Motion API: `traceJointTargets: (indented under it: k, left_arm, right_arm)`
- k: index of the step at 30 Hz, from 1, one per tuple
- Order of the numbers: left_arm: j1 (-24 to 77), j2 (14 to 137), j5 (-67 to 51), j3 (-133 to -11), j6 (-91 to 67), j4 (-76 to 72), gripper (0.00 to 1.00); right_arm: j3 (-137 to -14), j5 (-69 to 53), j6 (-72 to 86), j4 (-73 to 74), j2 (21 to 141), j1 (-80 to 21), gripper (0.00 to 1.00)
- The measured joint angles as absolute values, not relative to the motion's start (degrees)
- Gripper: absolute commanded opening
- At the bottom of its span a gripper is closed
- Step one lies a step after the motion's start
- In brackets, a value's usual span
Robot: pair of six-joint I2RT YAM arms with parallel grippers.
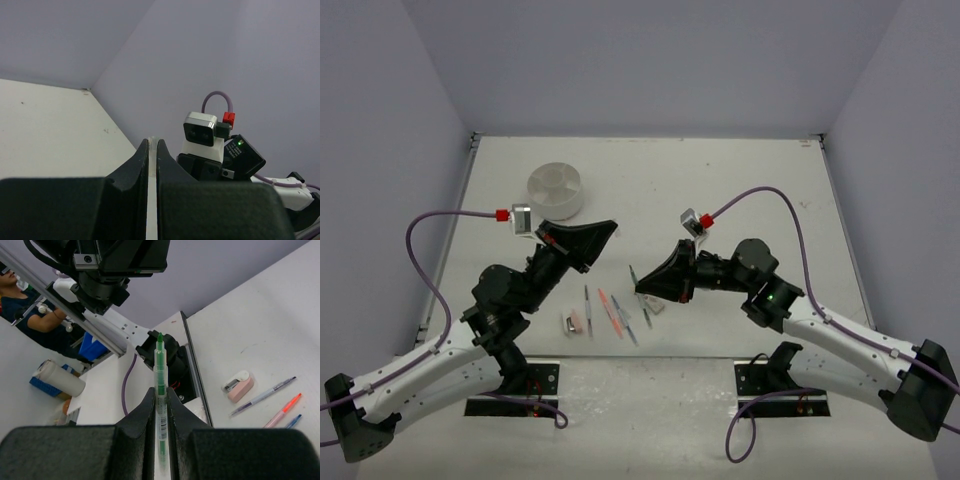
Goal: Sort the stationery into containers
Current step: Pick up the pen cap from the center of the board, then close the pen cap on the pen.
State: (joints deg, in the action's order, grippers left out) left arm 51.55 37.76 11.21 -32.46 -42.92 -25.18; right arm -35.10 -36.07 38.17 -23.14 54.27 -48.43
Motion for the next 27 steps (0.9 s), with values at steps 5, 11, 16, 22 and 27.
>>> traceJointTargets:
  k: [5, 11, 16, 22, 27]
  left_arm:
    - [51.55, 37.27, 9.74, -31.36, -43.59, -27.37, 0.00]
    - [51.55, 37.91, 6.46, -29.35, -44.53, -30.72, 0.00]
    - [51.55, 39.27, 4.34, -29.10, -45.41, -32.40, 0.00]
    - [51.55, 40.38, 2.97, -29.08, -45.91, -33.41, 0.00]
    - [51.55, 40.38, 2.49, -28.20, -46.07, -33.92, 0.00]
  right_arm:
    - [-36.56, -35.41, 38.17, -23.92, 54.99, -48.86, 0.00]
    - [-37.21, -34.79, 38.39, -24.53, 55.61, -48.86, 0.00]
    - [-37.55, -33.44, 38.39, -24.56, 55.66, -48.86, 0.00]
    - [-37.60, -31.89, 38.31, -24.40, 55.64, -48.86, 0.00]
    - [-37.60, -30.83, 37.96, -23.97, 55.46, -48.86, 0.00]
